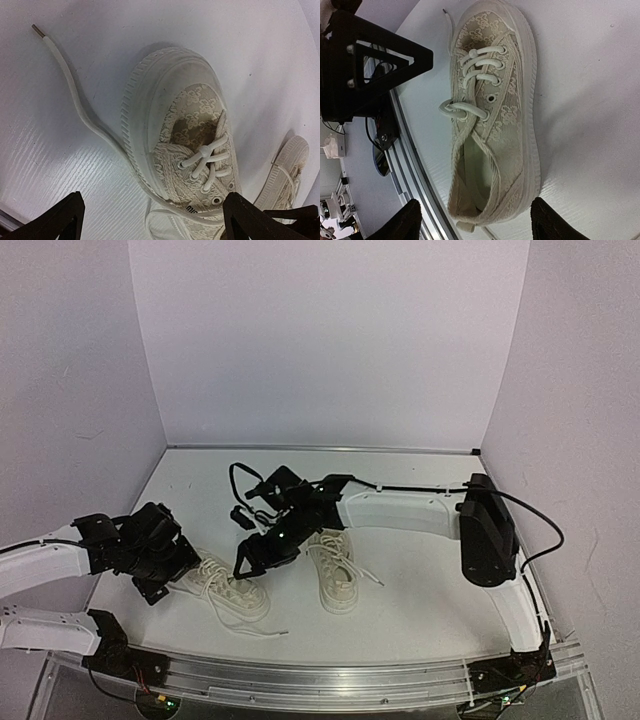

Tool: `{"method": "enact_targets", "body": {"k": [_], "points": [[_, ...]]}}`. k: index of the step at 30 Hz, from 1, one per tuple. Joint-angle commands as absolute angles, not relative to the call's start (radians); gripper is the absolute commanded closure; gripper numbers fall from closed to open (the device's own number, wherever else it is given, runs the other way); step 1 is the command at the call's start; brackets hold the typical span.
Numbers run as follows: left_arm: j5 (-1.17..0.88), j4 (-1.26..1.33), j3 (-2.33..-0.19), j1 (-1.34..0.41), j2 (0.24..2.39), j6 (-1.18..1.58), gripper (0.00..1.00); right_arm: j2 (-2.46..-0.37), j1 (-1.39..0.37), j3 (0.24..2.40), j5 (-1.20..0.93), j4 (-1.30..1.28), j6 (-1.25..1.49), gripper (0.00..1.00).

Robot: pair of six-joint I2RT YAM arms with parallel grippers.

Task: Tie the shoes

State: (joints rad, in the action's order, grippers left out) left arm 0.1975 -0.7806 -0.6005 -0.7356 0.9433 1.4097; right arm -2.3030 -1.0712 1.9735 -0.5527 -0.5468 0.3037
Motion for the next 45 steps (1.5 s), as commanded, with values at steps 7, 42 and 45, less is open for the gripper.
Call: {"method": "enact_targets", "body": {"k": [7, 42, 45], "points": [[0.237, -0.653, -0.573, -0.729, 0.937, 1.497, 0.01, -2.464, -1.093, 2.172, -0.418, -0.622, 0.254, 0.35], [0.231, -0.613, -0.788, -0.723, 1.172, 1.367, 0.01, -1.858, -0.761, 1.278, 0.059, -0.556, 0.755, 1.0], [0.222, -0.598, -0.811, -0.721, 1.209, 1.346, 0.01, -1.796, -0.705, 1.215, 0.084, -0.556, 0.76, 1.0]]}}
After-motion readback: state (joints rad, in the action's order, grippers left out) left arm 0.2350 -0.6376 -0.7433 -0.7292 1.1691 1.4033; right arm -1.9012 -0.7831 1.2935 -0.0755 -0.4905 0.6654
